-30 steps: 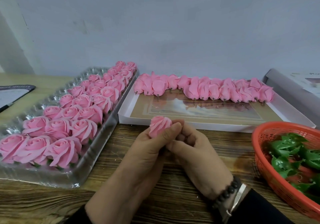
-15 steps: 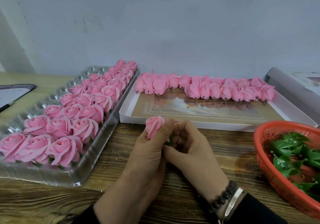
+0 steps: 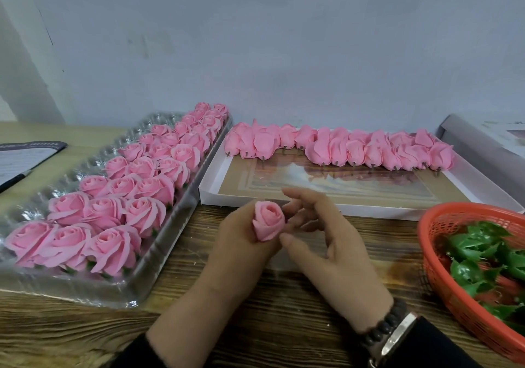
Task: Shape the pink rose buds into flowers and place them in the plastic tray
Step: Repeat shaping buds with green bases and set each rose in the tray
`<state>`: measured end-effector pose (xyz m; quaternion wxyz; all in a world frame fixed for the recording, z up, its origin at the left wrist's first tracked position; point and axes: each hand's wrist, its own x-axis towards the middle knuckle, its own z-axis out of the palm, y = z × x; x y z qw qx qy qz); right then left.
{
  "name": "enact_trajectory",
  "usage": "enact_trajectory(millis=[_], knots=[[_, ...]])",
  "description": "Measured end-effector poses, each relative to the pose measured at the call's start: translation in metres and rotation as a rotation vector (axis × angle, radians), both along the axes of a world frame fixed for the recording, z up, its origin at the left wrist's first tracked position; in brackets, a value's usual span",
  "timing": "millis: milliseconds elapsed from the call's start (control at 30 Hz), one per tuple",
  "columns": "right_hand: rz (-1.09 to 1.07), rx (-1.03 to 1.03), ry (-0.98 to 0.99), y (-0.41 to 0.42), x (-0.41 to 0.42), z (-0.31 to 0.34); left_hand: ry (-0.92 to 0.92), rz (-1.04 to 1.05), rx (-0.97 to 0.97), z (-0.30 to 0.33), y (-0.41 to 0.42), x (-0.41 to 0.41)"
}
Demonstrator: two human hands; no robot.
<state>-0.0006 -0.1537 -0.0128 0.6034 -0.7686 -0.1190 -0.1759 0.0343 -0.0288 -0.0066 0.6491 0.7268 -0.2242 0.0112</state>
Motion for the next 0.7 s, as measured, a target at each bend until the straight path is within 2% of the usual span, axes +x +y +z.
enact_trajectory(millis=[133,267,467,600,700], knots=[[0.026,-0.163,-0.068,-0.001,0.0,0.002,-0.075,-0.027,0.188,-0.002,0.003,-0.001],[0.054,-0.151,-0.069,-0.003,0.0,0.002,-0.076,-0.045,0.265,-0.004,0.003,0.001],[-0.017,-0.195,-0.046,-0.005,0.002,-0.003,-0.029,-0.016,0.363,-0.004,0.002,-0.002],[-0.128,-0.174,-0.036,-0.009,0.005,-0.007,-0.295,0.181,0.505,0.0,0.002,-0.006],[-0.141,-0.127,0.0,-0.008,0.007,-0.007,-0.438,0.209,0.563,0.002,-0.001,-0.013]])
